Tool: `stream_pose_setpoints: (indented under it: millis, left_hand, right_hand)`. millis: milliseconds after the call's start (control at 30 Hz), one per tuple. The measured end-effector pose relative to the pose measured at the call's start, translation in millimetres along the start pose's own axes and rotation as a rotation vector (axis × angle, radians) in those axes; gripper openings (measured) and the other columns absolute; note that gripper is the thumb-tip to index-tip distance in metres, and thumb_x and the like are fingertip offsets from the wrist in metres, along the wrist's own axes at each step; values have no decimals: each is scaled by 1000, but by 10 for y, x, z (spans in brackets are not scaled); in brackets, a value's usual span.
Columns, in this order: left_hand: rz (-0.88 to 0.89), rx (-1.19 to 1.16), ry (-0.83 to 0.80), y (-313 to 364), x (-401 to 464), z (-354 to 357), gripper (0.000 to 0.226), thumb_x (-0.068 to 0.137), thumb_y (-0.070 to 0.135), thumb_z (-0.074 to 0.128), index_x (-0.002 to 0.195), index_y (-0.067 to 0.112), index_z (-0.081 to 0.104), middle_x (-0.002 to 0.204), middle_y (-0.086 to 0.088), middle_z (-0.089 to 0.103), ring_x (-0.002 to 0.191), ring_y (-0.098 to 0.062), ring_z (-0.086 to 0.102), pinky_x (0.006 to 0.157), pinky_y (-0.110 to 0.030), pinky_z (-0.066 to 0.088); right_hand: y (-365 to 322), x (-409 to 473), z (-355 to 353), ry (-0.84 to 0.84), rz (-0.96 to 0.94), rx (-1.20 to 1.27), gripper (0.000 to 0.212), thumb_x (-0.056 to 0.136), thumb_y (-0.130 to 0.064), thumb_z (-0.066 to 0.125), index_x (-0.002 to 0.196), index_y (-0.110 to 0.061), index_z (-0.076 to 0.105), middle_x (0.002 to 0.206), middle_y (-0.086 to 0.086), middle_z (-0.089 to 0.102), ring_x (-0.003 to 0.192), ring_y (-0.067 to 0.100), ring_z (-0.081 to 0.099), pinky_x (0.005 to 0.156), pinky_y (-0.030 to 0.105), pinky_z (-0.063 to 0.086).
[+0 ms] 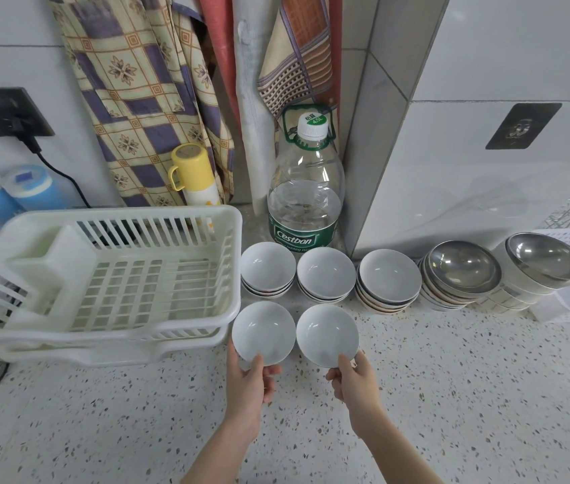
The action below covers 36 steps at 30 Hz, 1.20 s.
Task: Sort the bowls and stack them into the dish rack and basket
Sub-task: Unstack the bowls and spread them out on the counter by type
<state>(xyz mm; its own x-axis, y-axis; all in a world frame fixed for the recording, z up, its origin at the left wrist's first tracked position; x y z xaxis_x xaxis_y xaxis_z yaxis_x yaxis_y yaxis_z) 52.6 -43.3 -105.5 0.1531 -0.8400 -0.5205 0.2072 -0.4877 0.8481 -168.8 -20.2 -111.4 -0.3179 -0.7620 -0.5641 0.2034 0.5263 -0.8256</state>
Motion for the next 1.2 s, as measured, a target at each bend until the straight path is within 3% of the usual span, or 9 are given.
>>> stream_pose_setpoints:
  millis: [567, 733, 833, 900, 967, 1033, 1133, 1200]
  left_hand:
    - [-4, 47, -10, 21, -31, -21, 52, 102, 11, 49, 134, 50, 38, 77, -18, 74, 42, -14, 49, 37, -24, 32]
    - [83, 189, -11, 121, -60, -85, 61, 100, 23, 56, 147, 49, 27, 102, -17, 72, 48, -6, 59, 41, -19, 42]
    - [157, 293, 47, 192, -101, -191, 65, 100, 30, 56, 153, 38, 21, 84, -10, 73, 44, -9, 56, 46, -25, 49]
    - [217, 313, 98, 254, -147, -277, 57, 99, 31, 57, 150, 32, 31, 75, -6, 72, 45, -11, 55, 47, -26, 50]
    - [264, 297, 128, 339, -191, -309, 46, 99, 32, 56, 142, 31, 43, 71, -5, 71, 44, -11, 54, 46, -23, 49]
    - [301, 276, 133, 467, -192, -270, 39, 99, 32, 56, 137, 32, 48, 71, 0, 72, 43, -8, 52, 45, -18, 47]
    - [320, 267, 85, 661, -61, -72, 43, 100, 34, 55, 141, 33, 43, 74, 2, 73, 44, -8, 51, 46, -19, 46]
    - [273, 237, 46, 726, 80, 96, 50, 100, 36, 55, 146, 31, 36, 78, -2, 74, 42, -9, 49, 46, -21, 44]
  right_hand:
    - [-35, -33, 11, -6, 3, 13, 26, 100, -11, 41, 122, -13, 54, 52, 2, 59, 39, 9, 37, 40, 21, 33]
    - [-31, -32, -31, -9, 31, -36, 25, 100, -18, 43, 122, -14, 55, 56, 3, 63, 40, 10, 42, 40, 20, 32]
    - [-83, -48, -129, 39, 24, -100, 33, 102, -27, 44, 129, -13, 53, 63, 5, 66, 46, 12, 47, 44, 22, 37]
    - [-185, -87, -312, 171, -37, -156, 41, 100, -35, 47, 136, -16, 50, 69, 6, 68, 59, 14, 57, 55, 27, 44]
    - [-380, -153, -496, 309, -153, -254, 38, 98, -38, 49, 130, -18, 57, 68, 5, 68, 64, 11, 62, 55, 28, 44]
    - [-583, -188, -562, 365, -248, -308, 27, 97, -36, 50, 111, -19, 67, 62, 0, 65, 55, 4, 58, 49, 24, 40]
    - [-817, -108, -493, 343, -286, -276, 25, 95, -33, 51, 81, -20, 68, 58, -6, 62, 58, 10, 54, 53, 24, 36]
    - [-919, 6, -333, 267, -248, -267, 25, 95, -33, 52, 85, -18, 68, 67, -7, 66, 65, 12, 53, 57, 26, 37]
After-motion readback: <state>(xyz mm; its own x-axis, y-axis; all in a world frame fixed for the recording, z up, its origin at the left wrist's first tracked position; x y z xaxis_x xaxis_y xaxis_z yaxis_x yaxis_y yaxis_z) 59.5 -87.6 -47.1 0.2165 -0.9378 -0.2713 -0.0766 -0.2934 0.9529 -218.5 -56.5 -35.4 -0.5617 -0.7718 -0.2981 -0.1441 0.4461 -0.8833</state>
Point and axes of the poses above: each hand's wrist, its own x-axis towards the middle knuckle, its own z-axis out of the palm, y = z × x, the point moved 10 cm from there along x, towards the middle knuckle
